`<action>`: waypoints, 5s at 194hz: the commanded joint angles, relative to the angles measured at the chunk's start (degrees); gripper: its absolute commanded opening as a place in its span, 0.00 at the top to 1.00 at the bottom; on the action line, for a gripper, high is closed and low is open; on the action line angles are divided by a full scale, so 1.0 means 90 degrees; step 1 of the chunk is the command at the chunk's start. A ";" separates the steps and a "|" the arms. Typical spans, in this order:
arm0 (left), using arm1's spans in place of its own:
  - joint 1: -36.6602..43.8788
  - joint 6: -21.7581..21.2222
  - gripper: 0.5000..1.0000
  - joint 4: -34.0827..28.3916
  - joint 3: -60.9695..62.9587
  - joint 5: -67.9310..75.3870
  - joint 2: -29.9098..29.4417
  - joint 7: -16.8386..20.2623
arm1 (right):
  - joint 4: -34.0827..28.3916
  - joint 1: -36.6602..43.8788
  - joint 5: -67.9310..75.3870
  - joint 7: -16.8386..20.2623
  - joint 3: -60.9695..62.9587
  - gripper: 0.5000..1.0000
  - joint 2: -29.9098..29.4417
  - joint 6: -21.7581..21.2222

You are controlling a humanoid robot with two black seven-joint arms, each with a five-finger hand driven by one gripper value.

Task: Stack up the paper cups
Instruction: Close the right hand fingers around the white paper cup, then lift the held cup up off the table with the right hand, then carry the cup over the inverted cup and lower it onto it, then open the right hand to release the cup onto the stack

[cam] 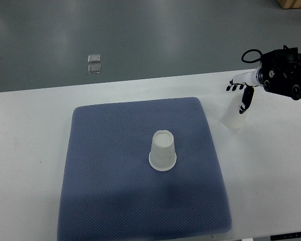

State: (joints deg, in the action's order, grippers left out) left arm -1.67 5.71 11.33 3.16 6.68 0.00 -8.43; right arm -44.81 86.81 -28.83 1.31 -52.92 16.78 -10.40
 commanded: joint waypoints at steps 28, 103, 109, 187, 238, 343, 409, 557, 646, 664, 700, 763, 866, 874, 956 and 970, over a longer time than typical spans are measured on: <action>0.0000 0.0000 0.00 0.0000 0.0000 0.0000 0.0000 -0.0001 | -0.0002 -0.0016 -0.0010 0.0000 -0.0009 0.32 -0.0008 -0.0007; 0.0000 -0.0019 0.00 -0.0009 0.0000 0.0000 0.0000 -0.0001 | -0.0002 -0.0124 -0.0097 0.0000 -0.0009 0.45 -0.0008 -0.0007; 0.0000 -0.0019 0.00 0.0000 0.0000 0.0000 0.0000 -0.0001 | -0.0002 -0.0124 -0.0097 0.0000 -0.0009 0.47 -0.0008 -0.0007; 0.0000 -0.0019 0.00 0.0000 0.0000 0.0000 0.0000 -0.0001 | -0.0207 0.0355 -0.0166 0.0000 -0.0009 0.73 0.0148 -0.0154; 0.0000 -0.0019 0.00 0.0000 0.0000 0.0000 0.0000 -0.0001 | -0.2072 0.3128 -0.0146 -0.0039 0.0411 0.71 0.1242 -0.1462; 0.0000 -0.0019 0.00 0.0020 0.0000 0.0000 0.0000 0.0009 | -0.3664 0.5541 -0.0098 -0.0058 0.1163 0.69 0.1876 -0.2734; 0.0000 -0.0019 0.00 0.0020 0.0010 0.0000 0.0000 0.0009 | -0.3898 0.5511 0.1065 -0.0078 0.1182 0.68 0.1193 -0.2722; 0.0000 -0.0019 0.00 0.0010 0.0000 0.0000 0.0000 -0.0001 | -0.4074 0.4681 0.1182 -0.0107 0.0704 0.66 -0.0526 -0.1189; 0.0000 -0.0019 0.00 0.0010 0.0000 0.0000 0.0000 -0.0001 | -0.4328 0.4613 0.1143 -0.0068 0.0440 0.59 -0.0399 -0.1101; 0.0000 -0.0019 0.00 0.0010 0.0000 0.0000 0.0000 -0.0001 | -0.4416 0.4603 0.1143 -0.0068 0.0440 0.57 -0.0409 -0.1072; 0.0000 -0.0019 0.00 0.0010 0.0000 0.0000 0.0000 -0.0001 | -0.4426 0.4515 0.1143 -0.0068 0.0440 0.57 -0.0409 -0.0954; 0.0000 -0.0019 0.00 0.0010 0.0000 0.0000 0.0000 -0.0001 | -0.4426 0.4447 0.1172 -0.0078 0.0460 0.53 -0.0409 -0.0808; 0.0000 -0.0019 0.00 0.0010 0.0000 0.0000 0.0000 -0.0001 | -0.4426 0.4076 0.1192 -0.0136 0.0528 0.51 -0.0282 -0.0642; 0.0000 -0.0019 0.00 0.0010 0.0000 0.0000 0.0000 -0.0001 | -0.4426 0.4076 0.1201 -0.0136 0.0538 0.50 -0.0272 -0.0632; 0.0000 -0.0019 0.00 0.0010 0.0000 0.0000 0.0000 -0.0001 | -0.4416 0.3988 0.1524 -0.0146 0.0762 0.40 -0.0223 -0.0632; 0.0000 -0.0019 0.00 0.0010 0.0000 0.0000 0.0000 -0.0001 | -0.4416 0.3988 0.1533 -0.0146 0.0753 0.40 -0.0214 -0.0642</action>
State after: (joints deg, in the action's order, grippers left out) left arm -1.67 5.53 11.43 3.18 6.68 0.00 -8.41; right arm -84.56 122.71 -15.44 0.00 -46.16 14.73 -16.07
